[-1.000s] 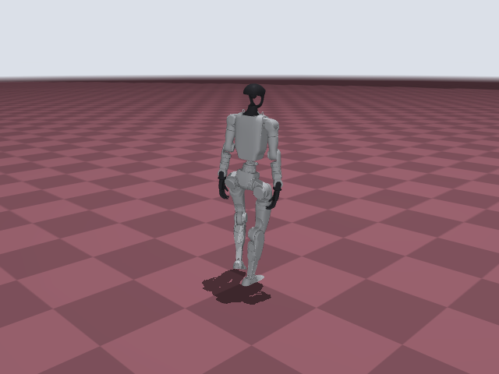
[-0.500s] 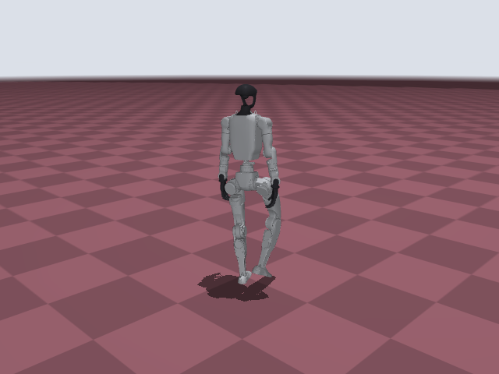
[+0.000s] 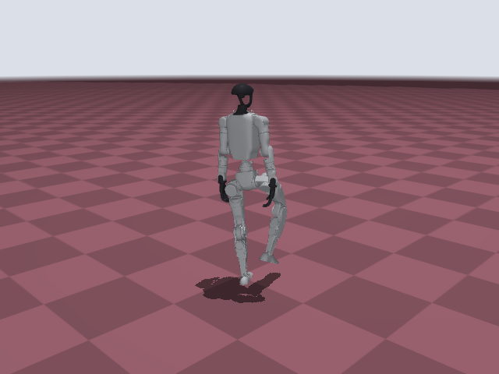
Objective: In place motions
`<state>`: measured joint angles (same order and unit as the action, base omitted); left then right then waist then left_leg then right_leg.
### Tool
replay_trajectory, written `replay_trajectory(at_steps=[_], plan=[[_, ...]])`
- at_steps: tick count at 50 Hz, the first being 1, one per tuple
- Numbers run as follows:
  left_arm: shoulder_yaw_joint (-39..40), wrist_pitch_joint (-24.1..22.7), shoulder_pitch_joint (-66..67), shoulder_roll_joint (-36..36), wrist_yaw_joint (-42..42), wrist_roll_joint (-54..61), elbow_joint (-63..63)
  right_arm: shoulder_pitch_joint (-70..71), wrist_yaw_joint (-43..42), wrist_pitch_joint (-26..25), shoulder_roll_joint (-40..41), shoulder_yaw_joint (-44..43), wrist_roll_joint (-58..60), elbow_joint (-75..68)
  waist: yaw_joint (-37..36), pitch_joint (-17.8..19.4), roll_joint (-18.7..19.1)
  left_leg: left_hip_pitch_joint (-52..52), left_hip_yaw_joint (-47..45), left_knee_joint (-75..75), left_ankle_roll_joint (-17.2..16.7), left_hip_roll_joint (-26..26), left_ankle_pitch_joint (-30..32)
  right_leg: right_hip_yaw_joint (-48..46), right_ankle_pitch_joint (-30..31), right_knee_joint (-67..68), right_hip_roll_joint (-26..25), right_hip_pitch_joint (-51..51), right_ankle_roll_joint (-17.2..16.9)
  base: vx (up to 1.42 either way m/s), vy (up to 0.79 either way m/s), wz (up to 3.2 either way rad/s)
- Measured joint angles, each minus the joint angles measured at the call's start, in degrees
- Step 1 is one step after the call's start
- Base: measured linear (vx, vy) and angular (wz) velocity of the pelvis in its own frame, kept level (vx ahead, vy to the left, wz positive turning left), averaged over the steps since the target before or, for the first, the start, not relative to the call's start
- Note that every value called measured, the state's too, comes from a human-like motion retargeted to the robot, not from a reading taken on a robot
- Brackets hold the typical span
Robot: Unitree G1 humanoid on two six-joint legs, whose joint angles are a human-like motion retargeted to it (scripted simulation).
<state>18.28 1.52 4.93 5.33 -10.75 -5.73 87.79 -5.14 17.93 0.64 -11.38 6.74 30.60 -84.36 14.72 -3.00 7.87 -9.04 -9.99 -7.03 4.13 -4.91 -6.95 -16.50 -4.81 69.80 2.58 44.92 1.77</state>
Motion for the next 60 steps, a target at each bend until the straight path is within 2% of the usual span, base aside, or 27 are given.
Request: replay_trajectory(at_steps=[3,5,7,8,10,12,15,19,22,24,26,27,28,30,33,38,42,46,50,53,55,60], plan=[[-0.1,0.0,0.7,-0.3,-0.1,-0.2,0.1,0.3,-0.6,0.3,-0.1,0.3,-0.1,1.0,-1.3,-0.7,-1.0,1.5,-2.0,0.9,-0.6,0.9,-0.3,5.8,2.5,-15.6,-5.1,-10.2,-3.4,0.08,0.06,-0.45],[-0.1,0.0,1.2,-0.4,-0.2,-0.5,0.3,0.6,-1.1,0.4,-0.2,0.6,0.0,1.4,-2.5,-1.3,-2.2,2.3,-3.9,1.4,-0.9,2.1,-0.5,10.4,4.0,-27.1,-6.8,-17.7,-4.5,0.09,0.07,-0.55],[-0.2,0.1,1.5,-0.3,-0.3,-0.9,0.6,0.8,-1.3,0.3,0.0,0.8,0.2,1.6,-3.2,-1.5,-3.4,3.4,-4.8,1.6,-1.1,3.5,-0.8,11.0,5.6,-39.3,-6.4,-25.6,-3.7,0.09,0.07,-0.24],[-0.2,0.3,1.3,0.1,-0.5,-1.1,1.0,1.0,-1.0,0.3,0.2,0.6,0.2,1.6,-3.2,-1.2,-4.3,4.1,-4.8,1.6,-1.2,4.5,-1.1,10.3,4.3,-45.2,-5.9,-29.8,-3.5,0.1,0.08,-0.04],[0.0,0.5,1.1,0.4,-0.5,-1.5,1.6,1.2,-0.5,0.4,0.5,0.7,0.4,1.5,-4.1,-1.5,-5.4,5.0,-5.5,1.9,-1.4,5.7,-1.3,5.9,-3.1,-53.8,-5.0,-36.3,0.6,0.1,0.09,-0.29],[0.5,0.7,1.1,0.5,-0.4,-1.4,1.9,1.2,0.0,0.3,0.7,1.0,0.7,1.4,-6.4,-2.1,-6.7,6.0,-7.5,2.5,-1.7,7.0,-1.5,4.7,-3.3,-60.4,-4.3,-39.5,2.5,0.08,0.11,-0.95],[0.9,1.1,-0.3,0.3,-0.2,-0.3,2.2,2.6,0.9,-0.3,1.1,0.6,1.5,1.5,-9.9,-1.9,-7.1,5.7,-10.2,2.5,-2.1,6.7,-1.9,7.8,0.2,-64.0,-3.7,-39.4,0.4,-0.14,0.1,-0.81],[0.6,0.1,0.3,0.4,-0.6,1.5,-0.5,3.1,1.3,0.6,1.1,2.4,2.2,3.6,-7.9,-0.7,-6.7,4.8,-10.0,-1.1,-2.6,5.2,-3.7,7.3,0.8,-64.9,-5.0,-39.7,1.8,-0.05,0.03,0.03],[-0.2,1.0,0.5,1.4,-1.0,-0.5,-1.3,2.9,1.2,0.8,1.1,3.1,2.6,4.5,-7.6,-0.6,-7.3,1.9,-10.7,-8.4,-2.9,4.1,-4.8,9.6,0.3,-64.0,-4.7,-39.3,2.1,0.01,0.06,-0.06],[-0.5,1.4,0.7,1.7,-0.1,-1.1,-1.5,2.6,1.1,0.8,1.1,3.3,2.2,4.2,-8.5,-0.8,-8.8,-2.9,-12.0,-18.8,-2.7,3.2,-1.5,12.3,0.2,-63.5,-3.7,-38.7,2.3,0.04,0.06,-0.15],[-0.5,1.2,0.5,1.9,-0.3,-0.7,-2.0,2.7,1.4,0.6,1.0,3.3,1.6,4.0,-8.9,-0.8,-10.2,-10.0,-12.8,-32.7,-2.7,0.4,6.5,12.2,0.4,-63.7,-2.2,-38.4,2.2,-0.02,0.06,0.13],[-0.6,1.2,0.2,2.0,-0.6,-0.5,-2.3,2.7,1.6,0.6,0.8,3.0,1.5,3.9,-9.2,-0.4,-10.6,-13.8,-13.3,-40.4,-1.7,-1.7,9.6,11.7,0.5,-64.0,-1.6,-38.5,2.0,-0.04,0.05,0.34],[-0.6,1.3,-0.1,2.0,-0.8,-0.3,-2.6,2.8,1.7,0.5,0.6,2.6,1.6,3.8,-9.5,0.3,-10.9,-17.9,-14.7,-49.1,1.3,-4.7,10.1,10.9,0.7,-64.1,-1.3,-38.8,1.8,-0.02,0.05,0.38],[-0.5,1.2,-0.8,1.8,-1.0,0.3,-2.8,3.1,1.7,0.5,0.1,2.1,1.7,3.1,-10.4,1.6,-11.0,-25.9,-16.8,-66.9,6.1,-12.1,4.2,8.5,1.6,-65.0,-1.8,-39.7,1.8,-0.01,0.02,0.19],[0.8,0.9,-1.1,0.7,-1.2,0.9,-2.4,3.7,0.3,-0.7,-0.3,1.6,2.2,1.3,-14.5,1.8,-11.4,-40.9,-14.2,-87.2,8.5,-19.9,-0.7,9.0,2.3,-65.4,-2.8,-38.9,2.1,-0.07,0.03,-0.61],[1.1,0.4,0.6,-0.2,-2.7,1.1,-1.6,3.6,0.1,-1.3,-0.8,1.3,2.0,-0.2,-20.3,2.4,-16.2,-62.3,-12.1,-104.3,7.2,-22.9,-4.3,17.1,2.0,-62.5,-2.9,-36.4,6.1,-0.05,0.05,-0.83],[0.4,1.0,0.9,0.1,-2.5,0.1,1.1,3.0,-0.1,-1.4,-0.8,1.1,1.9,-0.3,-21.3,3.5,-18.0,-69.8,-12.0,-104.3,6.4,-20.0,-4.2,20.4,1.1,-59.3,-2.7,-35.3,8.3,-0.04,0.08,-0.13],[0.8,1.4,1.0,0.6,-2.6,0.1,1.2,3.2,0.3,-1.3,-0.5,1.2,2.2,0.1,-21.8,4.9,-17.5,-64.4,-11.9,-99.4,7.7,-20.1,-4.4,20.9,0.9,-59.4,-2.8,-36.5,8.6,-0.01,0.01,-0.01],[2.4,1.4,1.7,0.4,-2.1,1.0,0.8,2.7,0.2,-1.2,-0.3,1.3,3.4,0.6,-20.2,2.7,-15.2,-54.0,-12.7,-90.6,6.6,-18.4,-2.9,19.0,1.2,-61.9,-2.8,-37.3,7.1,0.03,0.06,0.17],[2.5,1.4,1.9,0.7,-2.1,1.6,0.5,2.3,0.2,-1.0,-0.1,1.3,2.6,0.5,-17.5,2.3,-13.4,-42.5,-14.6,-79.9,5.3,-14.2,-1.5,16.5,1.1,-63.2,-2.9,-38.6,6.4,0.03,0.03,0.52],[2.2,1.2,2.4,0.7,-1.8,1.5,0.2,1.4,0.2,-1.0,0.2,1.2,2.5,0.5,-16.1,0.7,-12.6,-34.8,-17.4,-71.3,5.0,-11.8,-0.8,15.4,1.2,-64.3,-2.8,-38.6,5.9,0.05,0.04,0.52],[1.6,1.4,2.4,1.0,-0.5,1.4,-0.2,0.6,0.6,-1.7,-0.1,1.2,3.1,-0.7,-12.4,-0.8,-12.3,-14.6,-16.5,-39.1,1.3,2.4,4.6,12.5,-0.3,-64.7,-0.7,-40.3,4.5,0.07,0.01,0.45]])
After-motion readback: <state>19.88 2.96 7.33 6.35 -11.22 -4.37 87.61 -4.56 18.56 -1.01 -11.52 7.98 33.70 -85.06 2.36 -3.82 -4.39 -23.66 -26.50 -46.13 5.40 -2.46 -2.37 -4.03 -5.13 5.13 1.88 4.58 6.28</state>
